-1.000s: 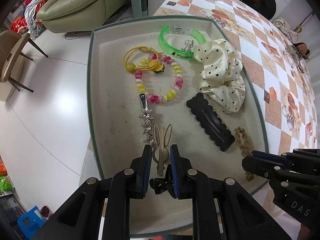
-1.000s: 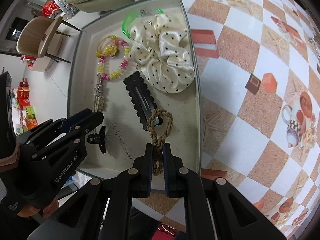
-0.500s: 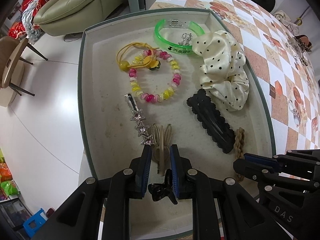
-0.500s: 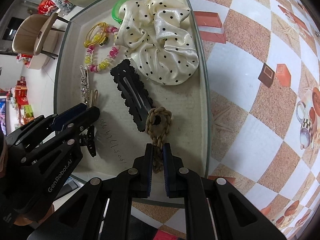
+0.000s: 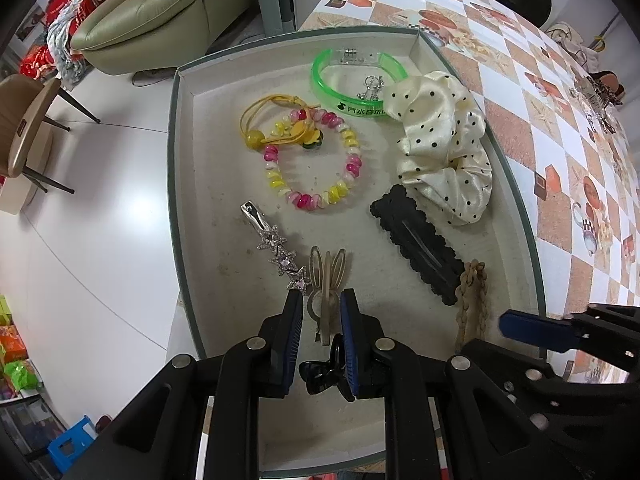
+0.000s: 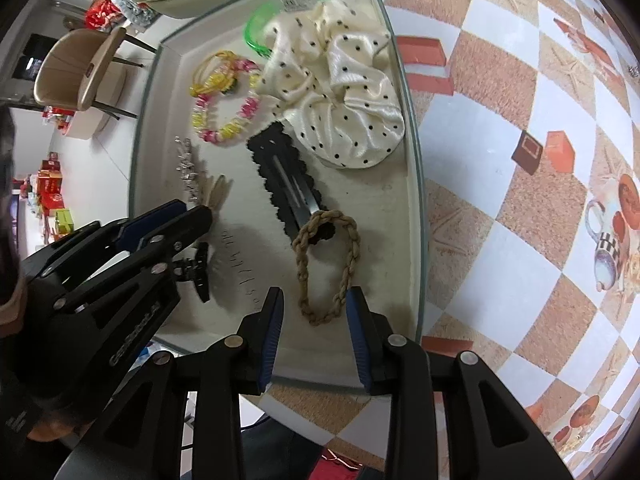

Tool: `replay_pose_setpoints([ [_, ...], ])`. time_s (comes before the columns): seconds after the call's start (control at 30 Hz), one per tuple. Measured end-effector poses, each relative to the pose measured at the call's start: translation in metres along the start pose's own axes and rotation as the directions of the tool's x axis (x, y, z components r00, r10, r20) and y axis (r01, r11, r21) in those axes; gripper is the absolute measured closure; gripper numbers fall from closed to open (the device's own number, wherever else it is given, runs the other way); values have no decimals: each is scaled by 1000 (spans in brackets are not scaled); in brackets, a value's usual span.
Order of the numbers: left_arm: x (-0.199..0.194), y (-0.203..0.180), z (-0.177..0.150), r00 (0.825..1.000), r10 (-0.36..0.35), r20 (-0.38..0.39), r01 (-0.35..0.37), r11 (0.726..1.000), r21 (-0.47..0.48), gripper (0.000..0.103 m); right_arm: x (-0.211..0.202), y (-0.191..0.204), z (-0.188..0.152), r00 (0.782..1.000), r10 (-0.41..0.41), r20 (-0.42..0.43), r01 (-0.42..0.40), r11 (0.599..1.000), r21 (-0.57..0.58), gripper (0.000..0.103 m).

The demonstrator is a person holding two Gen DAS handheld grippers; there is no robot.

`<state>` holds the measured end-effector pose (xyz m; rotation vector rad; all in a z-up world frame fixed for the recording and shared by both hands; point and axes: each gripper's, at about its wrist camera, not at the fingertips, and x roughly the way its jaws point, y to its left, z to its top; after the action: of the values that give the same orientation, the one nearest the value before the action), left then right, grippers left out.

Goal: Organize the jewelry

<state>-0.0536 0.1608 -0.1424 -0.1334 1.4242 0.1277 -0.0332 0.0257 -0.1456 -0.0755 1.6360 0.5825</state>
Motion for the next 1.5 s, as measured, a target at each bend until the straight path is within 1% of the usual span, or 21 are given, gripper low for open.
replay_pose_setpoints([
  [0.03, 0, 0, 0, 1000, 0, -1, 0, 1000, -1, 79, -4, 1, 0, 1000, 1, 6, -1, 1000, -2, 62],
  [0.07, 0, 1, 0, 1000, -1, -3, 1, 1000, -1, 79, -7, 2, -1, 1000, 1, 12, -1, 1000, -4, 61],
  [0.3, -3, 2, -3, 1000, 9, -1, -9, 1000, 0, 79, -43, 2, -7, 997, -17, 73, 18, 1000, -9, 61],
  [0.43, -3, -2, -6, 1000, 8, -2, -8, 1000, 1, 79, -60, -8, -11, 995, -35, 94, 32, 999, 27, 61],
  [0.47, -3, -2, -6, 1000, 6, -6, -6, 1000, 0, 76, -64, -10, -12, 995, -37, 98, 33, 999, 35, 61],
  [0.5, -4, -3, -7, 1000, 3, -9, -3, 1000, -1, 50, -68, -13, -14, 994, -39, 102, 35, 998, 43, 61],
  [0.53, -5, -5, -7, 1000, 6, -5, -6, 1000, -3, 31, -69, -17, -14, 994, -42, 106, 37, 998, 50, 61],
  [0.57, -9, -6, -8, 1000, 23, 15, -23, 1000, -7, 10, -71, -21, -15, 993, -43, 108, 37, 998, 55, 61],
  [0.6, -14, -7, -7, 999, 33, 38, -32, 999, -5, 9, -73, -23, -16, 993, -44, 111, 37, 997, 63, 61],
  [0.63, -17, -9, -7, 999, 28, 44, -28, 1000, 4, 9, -75, -25, -18, 993, -45, 113, 38, 997, 68, 61],
  [0.9, -31, -19, -8, 999, -4, 42, 3, 1000, 23, 9, -81, -29, -24, 991, -48, 126, 37, 996, 86, 61],
  [1.03, -34, -20, -12, 999, -4, 34, 3, 999, 35, 9, -82, -26, -22, 991, -45, 127, 35, 996, 83, 60],
  [1.1, -36, -18, -16, 1000, -1, 24, 0, 1000, 31, 7, -83, -25, -22, 991, -46, 126, 36, 996, 83, 56],
  [1.13, -36, -18, -17, 1000, 7, 18, -7, 1000, 26, 1, -83, -24, -21, 991, -45, 127, 35, 996, 83, 54],
  [1.17, -37, -18, -19, 1000, 13, 16, -13, 1000, 22, 0, -84, -23, -21, 991, -44, 128, 34, 996, 82, 54],
  [1.3, -42, -18, -28, 999, 36, 15, -36, 999, 30, 0, -84, -19, -20, 991, -46, 127, 37, 997, 74, 54],
  [1.37, -45, -17, -31, 999, 34, 14, -34, 999, 32, 0, -84, -17, -20, 991, -51, 126, 42, 997, 72, 54],
  [1.4, -46, -16, -33, 999, 36, 14, -36, 999, 32, 0, -84, -16, -20, 991, -52, 126, 44, 996, 72, 53],
  [1.5, -51, -14, -36, 999, 40, 17, -41, 999, 30, 0, -83, -13, -21, 991, -61, 122, 53, 996, 69, 46],
])
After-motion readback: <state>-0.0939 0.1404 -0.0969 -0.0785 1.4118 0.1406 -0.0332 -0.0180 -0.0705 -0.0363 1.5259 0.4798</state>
